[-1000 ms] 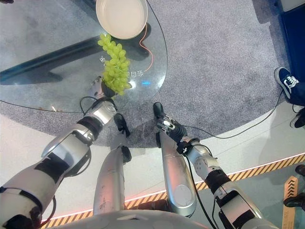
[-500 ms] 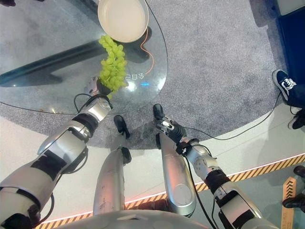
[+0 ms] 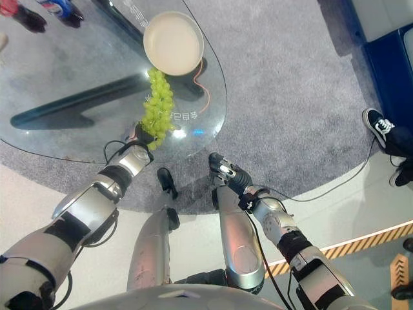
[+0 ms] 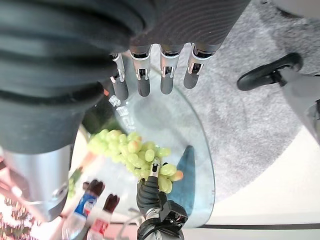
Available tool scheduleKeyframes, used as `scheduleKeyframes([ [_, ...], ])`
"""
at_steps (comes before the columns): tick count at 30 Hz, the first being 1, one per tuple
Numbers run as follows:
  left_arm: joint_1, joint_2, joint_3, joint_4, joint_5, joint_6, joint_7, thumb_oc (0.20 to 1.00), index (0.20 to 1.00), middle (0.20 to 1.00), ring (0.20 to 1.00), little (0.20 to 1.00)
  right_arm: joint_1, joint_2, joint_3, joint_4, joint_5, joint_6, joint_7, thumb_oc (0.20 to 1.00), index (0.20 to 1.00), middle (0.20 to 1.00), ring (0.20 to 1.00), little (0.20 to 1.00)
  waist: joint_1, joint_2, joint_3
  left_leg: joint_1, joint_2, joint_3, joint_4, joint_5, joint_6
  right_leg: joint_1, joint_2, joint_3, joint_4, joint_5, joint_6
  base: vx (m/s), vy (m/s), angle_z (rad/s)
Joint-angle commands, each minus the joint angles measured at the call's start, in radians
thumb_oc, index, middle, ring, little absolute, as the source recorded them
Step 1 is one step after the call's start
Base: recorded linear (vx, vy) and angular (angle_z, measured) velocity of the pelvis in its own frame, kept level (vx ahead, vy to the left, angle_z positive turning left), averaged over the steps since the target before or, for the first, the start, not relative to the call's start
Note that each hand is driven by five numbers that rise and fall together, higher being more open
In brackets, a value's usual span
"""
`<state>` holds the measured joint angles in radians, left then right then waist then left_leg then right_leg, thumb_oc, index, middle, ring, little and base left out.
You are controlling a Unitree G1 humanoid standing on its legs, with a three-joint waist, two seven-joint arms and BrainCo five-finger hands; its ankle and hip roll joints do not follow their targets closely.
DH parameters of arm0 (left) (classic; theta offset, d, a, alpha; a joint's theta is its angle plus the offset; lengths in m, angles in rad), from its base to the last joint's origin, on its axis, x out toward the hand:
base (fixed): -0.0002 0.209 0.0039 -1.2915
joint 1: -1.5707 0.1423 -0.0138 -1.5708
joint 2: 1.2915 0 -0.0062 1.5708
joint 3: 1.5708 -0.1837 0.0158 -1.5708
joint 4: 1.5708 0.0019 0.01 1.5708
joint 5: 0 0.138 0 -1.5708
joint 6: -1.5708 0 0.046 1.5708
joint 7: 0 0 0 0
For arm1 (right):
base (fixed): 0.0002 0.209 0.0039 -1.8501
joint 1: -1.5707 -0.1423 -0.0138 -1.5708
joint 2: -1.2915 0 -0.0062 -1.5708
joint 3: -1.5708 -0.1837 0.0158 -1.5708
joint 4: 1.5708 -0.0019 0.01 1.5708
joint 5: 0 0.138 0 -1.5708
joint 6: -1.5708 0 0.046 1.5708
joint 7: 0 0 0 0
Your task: Pick up fruits into the plate
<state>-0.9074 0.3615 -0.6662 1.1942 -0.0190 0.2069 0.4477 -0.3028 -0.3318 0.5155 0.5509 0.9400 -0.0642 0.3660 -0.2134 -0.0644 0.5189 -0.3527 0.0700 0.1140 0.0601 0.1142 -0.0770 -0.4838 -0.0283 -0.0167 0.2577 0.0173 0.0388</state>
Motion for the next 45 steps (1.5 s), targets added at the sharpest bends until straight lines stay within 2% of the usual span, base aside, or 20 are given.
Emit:
scheduleKeyframes([
  [1,0.026,0.071,0.059,-0.055,0.042,-0.047,0.007,0.2,0.2,0.2,0.2,0.2,0.057,-0.006,-0.044,-0.06,-0.027,0.003,0.027,1.0,1.0,1.0,1.0,1.0,0.02,0.033,0.001,0.024,-0.031,0.009,0.055,-0.116,0.005,0.05,0.043,-0.02,-0.046,-0.064,0.013,0.02,0.061,0.08],
  [6,0.069,0.137,0.061,-0.178,0.081,-0.069,-0.006,0.2,0.2,0.2,0.2,0.2,0.078,-0.021,-0.07,-0.083,-0.048,0.006,0.021,1.0,1.0,1.0,1.0,1.0,0.042,0.057,-0.004,0.117,-0.04,-0.007,0.022,-0.119,0.003,0.148,0.016,-0.045,-0.072,-0.069,0.017,0.01,0.085,0.19],
  [13,0.147,0.198,0.078,-0.364,0.172,-0.062,-0.005,0.2,0.2,0.2,0.2,0.2,0.12,-0.036,-0.097,-0.123,-0.076,0.015,0.016,1.0,1.0,1.0,1.0,1.0,0.076,0.078,-0.064,0.195,-0.05,-0.019,-0.019,-0.126,0.004,0.248,-0.016,-0.078,-0.125,-0.068,0.026,0.03,0.056,0.13],
  [17,0.188,0.262,0.084,-0.514,0.272,-0.035,-0.073,0.2,0.2,0.2,0.2,0.2,0.153,-0.052,-0.126,-0.156,-0.093,0.025,0.027,1.0,1.0,1.0,1.0,1.0,0.094,0.084,-0.112,0.248,-0.056,-0.022,-0.05,-0.128,0.005,0.32,-0.027,-0.099,-0.175,-0.059,0.036,0.04,0.034,0.11],
  [20,0.221,0.317,0.082,-0.607,0.354,-0.035,-0.121,0.2,0.2,0.2,0.2,0.2,0.181,-0.075,-0.149,-0.189,-0.139,0.006,0.039,1.0,1.0,1.0,1.0,1.0,0.103,0.085,-0.141,0.281,-0.059,-0.023,-0.066,-0.128,0.006,0.362,-0.035,-0.113,-0.202,-0.051,0.043,0.05,0.026,0.15],
  [25,0.266,0.407,0.084,-0.752,0.402,-0.024,-0.211,0.2,0.2,0.2,0.2,0.2,0.205,-0.126,-0.19,-0.273,-0.144,0.009,0.058,1.0,1.0,1.0,1.0,1.0,0.117,0.086,-0.189,0.323,-0.063,-0.03,-0.075,-0.135,0.012,0.417,-0.04,-0.127,-0.222,-0.05,0.049,0.07,0.004,0.08],
  [27,0.294,0.416,0.092,-0.819,0.411,-0.052,-0.276,0.2,0.2,0.2,0.2,0.2,0.216,-0.141,-0.226,-0.326,-0.124,0.02,0.076,1.0,1.0,1.0,1.0,1.0,0.125,0.087,-0.235,0.359,-0.064,-0.032,-0.086,-0.141,0.016,0.462,-0.041,-0.139,-0.238,-0.053,0.054,0.13,-0.018,0.22],
  [30,0.3,0.412,0.091,-0.843,0.419,-0.071,-0.29,0.2,0.2,0.2,0.2,0.2,0.217,-0.141,-0.239,-0.344,-0.127,0.032,0.076,1.0,1.0,1.0,1.0,1.0,0.128,0.087,-0.258,0.378,-0.065,-0.034,-0.091,-0.146,0.018,0.483,-0.04,-0.142,-0.246,-0.054,0.056,0.11,-0.016,0.09],
  [31,0.304,0.406,0.098,-0.878,0.451,-0.099,-0.32,0.2,0.2,0.2,0.2,0.2,0.221,-0.15,-0.26,-0.367,-0.151,0.049,0.086,1.0,1.0,1.0,1.0,1.0,0.132,0.087,-0.291,0.404,-0.065,-0.034,-0.101,-0.151,0.02,0.514,-0.039,-0.148,-0.262,-0.055,0.057,0.16,-0.021,0.08],
  [36,0.33,0.43,0.121,-1.003,0.525,-0.157,-0.436,0.2,0.2,0.2,0.2,0.2,0.244,-0.202,-0.314,-0.444,-0.214,0.092,0.134,1.0,1.0,1.0,1.0,1.0,0.141,0.079,-0.35,0.456,-0.066,-0.034,-0.122,-0.163,0.024,0.572,-0.038,-0.161,-0.299,-0.051,0.066,0.1,-0.021,0.13],
  [40,0.333,0.489,0.115,-1.07,0.566,-0.237,-0.541,0.2,0.2,0.2,0.2,0.2,0.239,-0.282,-0.347,-0.485,-0.258,0.124,0.175,1.0,1.0,1.0,1.0,1.0,0.148,0.072,-0.383,0.485,-0.066,-0.029,-0.132,-0.171,0.024,0.607,-0.038,-0.171,-0.325,-0.044,0.071,0.05,-0.009,0.0],
  [43,0.306,0.565,0.098,-1.122,0.533,-0.312,-0.623,0.2,0.2,0.2,0.2,0.2,0.211,-0.359,-0.351,-0.506,-0.264,0.146,0.212,1.0,1.0,1.0,1.0,1.0,0.16,0.069,-0.405,0.5,-0.066,-0.023,-0.14,-0.175,0.023,0.624,-0.042,-0.183,-0.338,-0.04,0.077,0.02,-0.001,-0.04],
  [45,0.296,0.582,0.094,-1.136,0.534,-0.338,-0.643,0.2,0.2,0.2,0.2,0.2,0.201,-0.38,-0.35,-0.51,-0.264,0.152,0.22,1.0,1.0,1.0,1.0,1.0,0.164,0.067,-0.41,0.503,-0.066,-0.023,-0.142,-0.176,0.022,0.627,-0.043,-0.187,-0.341,-0.038,0.079,0.0,0.001,-0.02],
])
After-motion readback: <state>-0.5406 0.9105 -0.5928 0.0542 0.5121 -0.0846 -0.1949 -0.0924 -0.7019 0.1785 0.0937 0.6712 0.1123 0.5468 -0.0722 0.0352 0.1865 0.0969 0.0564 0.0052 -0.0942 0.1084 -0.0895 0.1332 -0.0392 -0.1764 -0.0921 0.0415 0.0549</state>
